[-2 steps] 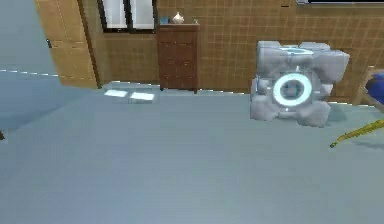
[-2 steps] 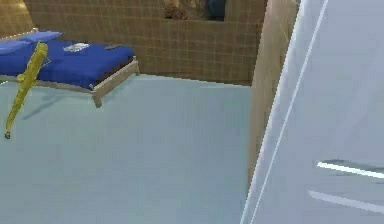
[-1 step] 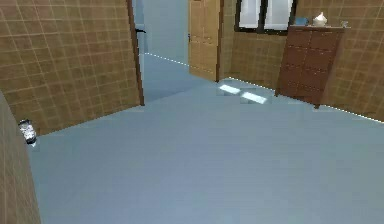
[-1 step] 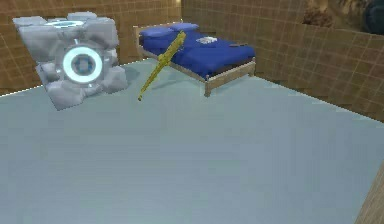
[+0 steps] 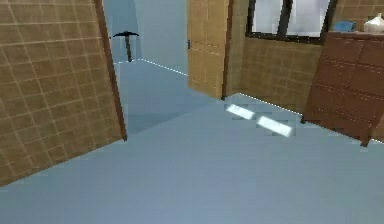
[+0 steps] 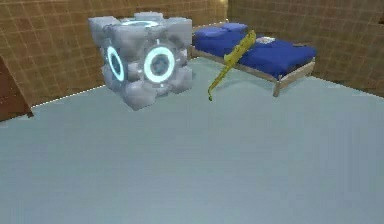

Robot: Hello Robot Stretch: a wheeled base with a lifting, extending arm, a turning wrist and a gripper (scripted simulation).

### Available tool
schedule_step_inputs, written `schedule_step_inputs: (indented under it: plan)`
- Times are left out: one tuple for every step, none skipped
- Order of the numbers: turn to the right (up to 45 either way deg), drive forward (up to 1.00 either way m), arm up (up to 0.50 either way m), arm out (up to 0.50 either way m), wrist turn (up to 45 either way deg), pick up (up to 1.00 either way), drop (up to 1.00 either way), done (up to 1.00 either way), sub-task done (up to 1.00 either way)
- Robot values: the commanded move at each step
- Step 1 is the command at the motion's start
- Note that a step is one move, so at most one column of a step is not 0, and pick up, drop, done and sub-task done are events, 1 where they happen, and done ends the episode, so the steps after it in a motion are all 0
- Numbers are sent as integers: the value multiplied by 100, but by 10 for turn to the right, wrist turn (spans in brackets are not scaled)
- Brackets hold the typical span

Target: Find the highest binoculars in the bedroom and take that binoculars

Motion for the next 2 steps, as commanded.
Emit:
schedule_step_inputs:
  plan:
    - [0, 100, 0, 0, 0, 0, 0, 0, 0]
    - [0, 100, 0, 0, 0, 0, 0, 0, 0]
